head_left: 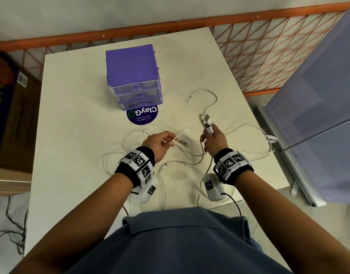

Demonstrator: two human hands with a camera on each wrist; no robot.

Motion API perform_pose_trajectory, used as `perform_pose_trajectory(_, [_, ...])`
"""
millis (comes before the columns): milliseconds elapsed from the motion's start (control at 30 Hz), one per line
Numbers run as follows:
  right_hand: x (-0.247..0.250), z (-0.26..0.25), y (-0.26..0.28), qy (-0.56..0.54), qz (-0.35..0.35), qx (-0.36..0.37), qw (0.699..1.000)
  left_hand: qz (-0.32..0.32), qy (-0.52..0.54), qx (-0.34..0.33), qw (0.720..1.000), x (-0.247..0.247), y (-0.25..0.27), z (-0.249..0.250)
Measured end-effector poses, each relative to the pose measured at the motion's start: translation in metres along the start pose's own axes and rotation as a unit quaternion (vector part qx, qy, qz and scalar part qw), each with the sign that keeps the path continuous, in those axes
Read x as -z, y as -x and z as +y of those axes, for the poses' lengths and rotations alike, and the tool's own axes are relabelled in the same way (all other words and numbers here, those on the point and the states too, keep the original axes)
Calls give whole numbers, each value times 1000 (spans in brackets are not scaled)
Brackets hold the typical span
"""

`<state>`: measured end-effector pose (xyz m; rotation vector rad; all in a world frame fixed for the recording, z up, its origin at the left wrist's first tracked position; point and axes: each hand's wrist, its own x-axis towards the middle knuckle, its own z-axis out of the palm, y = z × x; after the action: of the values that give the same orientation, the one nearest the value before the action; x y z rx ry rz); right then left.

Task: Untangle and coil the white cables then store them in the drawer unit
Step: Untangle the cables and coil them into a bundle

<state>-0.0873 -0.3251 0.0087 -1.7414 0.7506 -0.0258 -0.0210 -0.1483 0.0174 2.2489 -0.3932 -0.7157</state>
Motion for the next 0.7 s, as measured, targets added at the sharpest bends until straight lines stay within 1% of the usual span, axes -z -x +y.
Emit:
perform_pose_trajectory(133, [2,-6,2,-6,6,16,1000,20,31,-18,999,-5,3,7])
perform_pose_trajectory(200, [2,-10,4,-33,10,19,999,35,31,-15,999,-7,4,10])
perform_pose_trajectory(300, [0,-13,7,-73,-12,3,997,49,27,-9,998,-11,6,17])
perform_pose_trajectory(367, [-2,-14,8,-63,-33,4,997,41,37,-8,998,-16,7,23])
perform_pose_trajectory(500, [-7,-16,12,2,-85,38,996,20,52,-17,998,-30,4,37])
perform_pose_trajectory(567, [-10,-16,13,15,-94,45,994,10,59,-27,998,-37,4,43])
perform_pose_trajectory(633, [-11,-14,12,9,-70,43,997,3,69,-32,997,-40,6,46])
perform_pose_trajectory(667, [-12,-12,11,2,-48,43,998,-1,58,-33,998,-42,6,44])
perform_pose_trajectory(700, [-12,-10,10,-3,-24,43,999,-11,18,-33,999,-41,6,41])
